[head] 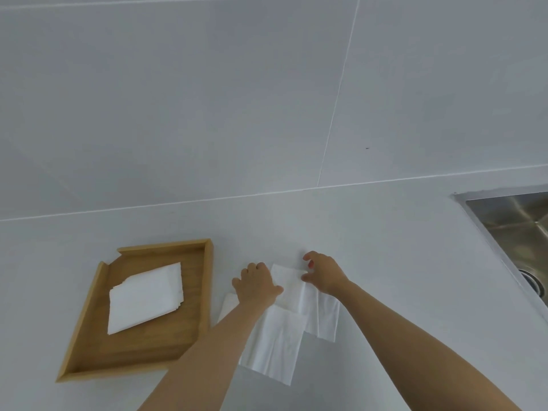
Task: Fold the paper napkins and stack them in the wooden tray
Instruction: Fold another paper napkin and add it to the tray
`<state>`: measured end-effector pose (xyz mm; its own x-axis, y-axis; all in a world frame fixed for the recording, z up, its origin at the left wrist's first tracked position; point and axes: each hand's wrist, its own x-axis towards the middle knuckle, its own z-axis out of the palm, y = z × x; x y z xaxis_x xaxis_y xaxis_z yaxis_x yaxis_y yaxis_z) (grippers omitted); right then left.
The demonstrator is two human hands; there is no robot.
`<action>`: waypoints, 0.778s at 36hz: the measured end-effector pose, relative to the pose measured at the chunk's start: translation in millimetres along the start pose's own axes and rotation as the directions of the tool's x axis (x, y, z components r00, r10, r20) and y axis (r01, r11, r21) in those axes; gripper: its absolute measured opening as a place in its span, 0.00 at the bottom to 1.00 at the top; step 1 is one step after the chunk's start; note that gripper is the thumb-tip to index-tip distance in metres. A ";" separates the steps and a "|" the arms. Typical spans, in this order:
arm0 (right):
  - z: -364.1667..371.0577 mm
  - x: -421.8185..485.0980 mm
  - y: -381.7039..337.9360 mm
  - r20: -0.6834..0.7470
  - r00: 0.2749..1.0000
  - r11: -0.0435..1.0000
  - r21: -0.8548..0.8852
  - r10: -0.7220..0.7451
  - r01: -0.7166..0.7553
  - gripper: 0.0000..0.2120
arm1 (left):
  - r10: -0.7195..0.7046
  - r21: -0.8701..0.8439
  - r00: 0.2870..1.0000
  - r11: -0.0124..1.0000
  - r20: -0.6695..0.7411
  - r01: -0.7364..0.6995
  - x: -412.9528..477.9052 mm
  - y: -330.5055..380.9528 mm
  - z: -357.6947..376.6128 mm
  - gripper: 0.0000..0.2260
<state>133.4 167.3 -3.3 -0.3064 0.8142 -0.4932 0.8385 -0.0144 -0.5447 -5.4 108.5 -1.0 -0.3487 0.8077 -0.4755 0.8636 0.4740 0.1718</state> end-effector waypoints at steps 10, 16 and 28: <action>8.1 17.5 -16.8 0.076 0.991 0.990 -0.082 -0.107 0.113 0.27 | 0.045 -0.066 0.999 0.997 0.007 -0.045 3.5 8.6 9.6 0.12; 2.3 22.1 -17.4 0.146 0.977 0.977 -0.124 -0.157 0.176 0.17 | 0.133 -0.156 0.991 0.979 0.003 -0.131 5.7 9.2 1.2 0.04; -40.9 10.0 -1.7 -0.006 0.988 0.982 0.104 -0.156 0.156 0.14 | 0.210 -0.391 0.976 0.904 0.058 -0.171 16.6 14.9 -34.9 0.04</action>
<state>147.3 199.2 20.5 -0.4311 0.8097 -0.3981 0.7288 0.0523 -0.6828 -11.0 141.2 23.8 -0.1381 0.8674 -0.4781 0.6983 0.4275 0.5740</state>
